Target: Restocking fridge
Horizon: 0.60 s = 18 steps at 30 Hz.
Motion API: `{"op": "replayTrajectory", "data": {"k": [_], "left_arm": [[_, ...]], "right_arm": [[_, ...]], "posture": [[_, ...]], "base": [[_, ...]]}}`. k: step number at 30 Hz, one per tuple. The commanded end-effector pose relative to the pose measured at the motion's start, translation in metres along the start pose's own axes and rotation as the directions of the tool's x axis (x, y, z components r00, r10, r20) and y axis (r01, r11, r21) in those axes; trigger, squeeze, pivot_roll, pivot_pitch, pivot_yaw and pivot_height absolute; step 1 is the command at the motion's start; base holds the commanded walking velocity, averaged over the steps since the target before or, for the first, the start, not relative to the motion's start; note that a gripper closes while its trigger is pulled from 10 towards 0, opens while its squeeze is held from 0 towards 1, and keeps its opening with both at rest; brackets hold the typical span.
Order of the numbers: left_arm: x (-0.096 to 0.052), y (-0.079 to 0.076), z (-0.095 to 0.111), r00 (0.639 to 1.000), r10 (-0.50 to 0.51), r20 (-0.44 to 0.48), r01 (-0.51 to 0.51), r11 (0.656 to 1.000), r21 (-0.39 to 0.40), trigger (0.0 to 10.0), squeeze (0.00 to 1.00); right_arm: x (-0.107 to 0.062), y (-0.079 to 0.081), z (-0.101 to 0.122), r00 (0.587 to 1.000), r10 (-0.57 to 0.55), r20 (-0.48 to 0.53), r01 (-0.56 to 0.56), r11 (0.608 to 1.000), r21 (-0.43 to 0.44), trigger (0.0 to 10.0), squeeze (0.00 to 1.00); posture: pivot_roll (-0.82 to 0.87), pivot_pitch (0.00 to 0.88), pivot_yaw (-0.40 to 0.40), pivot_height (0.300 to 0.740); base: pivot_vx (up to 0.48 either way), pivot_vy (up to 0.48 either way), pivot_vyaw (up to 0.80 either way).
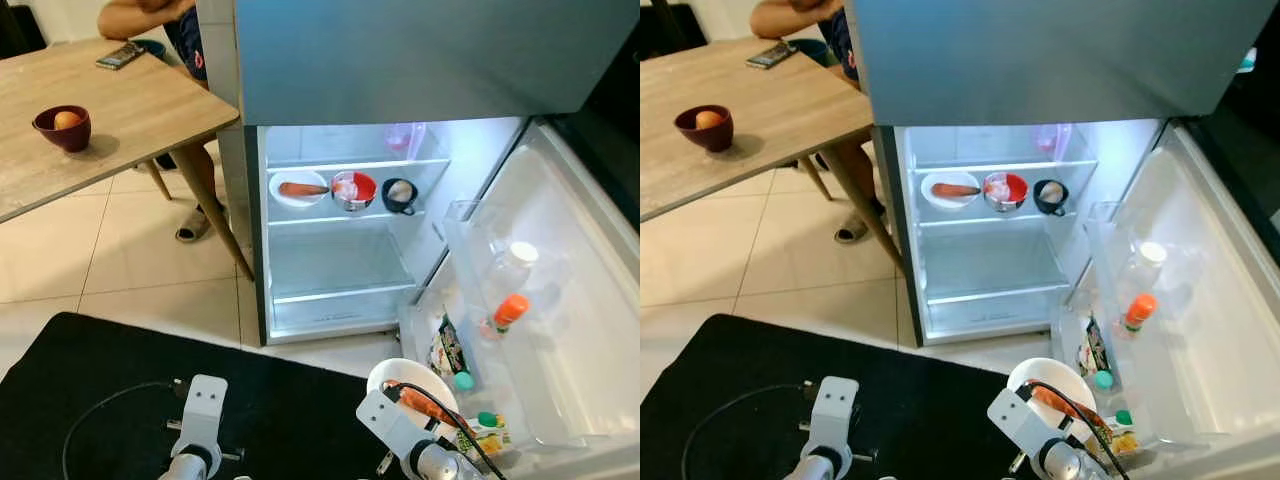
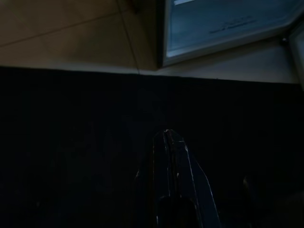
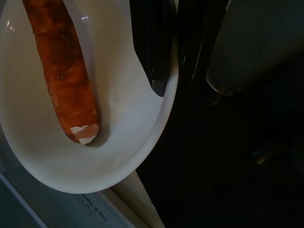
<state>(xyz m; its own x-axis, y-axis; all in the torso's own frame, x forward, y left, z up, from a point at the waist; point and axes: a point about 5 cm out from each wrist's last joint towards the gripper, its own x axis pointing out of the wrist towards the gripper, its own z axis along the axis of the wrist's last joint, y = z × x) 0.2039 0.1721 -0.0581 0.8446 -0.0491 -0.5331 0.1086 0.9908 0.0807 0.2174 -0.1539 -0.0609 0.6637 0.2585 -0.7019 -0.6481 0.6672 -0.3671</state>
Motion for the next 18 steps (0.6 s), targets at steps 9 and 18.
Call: {"op": "replayTrajectory", "data": {"k": [9,18], "left_arm": [[-0.005,0.0037,-0.0089,0.999,0.016,-0.027,-0.016,1.0,-0.002,10.0,0.0],[-0.0055,0.0037,-0.0094,0.999,0.018,-0.027,-0.018,1.0,0.0,10.0,0.0]], "right_arm": [[-0.0006,0.002,-0.0016,1.0,0.006,-0.003,-0.006,1.0,-0.005,10.0,0.0],[-0.0002,0.0021,-0.0005,1.0,0.007,0.001,-0.007,1.0,-0.007,10.0,0.0]], "posture": [[-0.1,0.108,-0.035,0.74],[-0.09,0.103,-0.033,0.74]], "base": [[0.146,0.0,0.0],[0.268,0.0,0.0]]}}
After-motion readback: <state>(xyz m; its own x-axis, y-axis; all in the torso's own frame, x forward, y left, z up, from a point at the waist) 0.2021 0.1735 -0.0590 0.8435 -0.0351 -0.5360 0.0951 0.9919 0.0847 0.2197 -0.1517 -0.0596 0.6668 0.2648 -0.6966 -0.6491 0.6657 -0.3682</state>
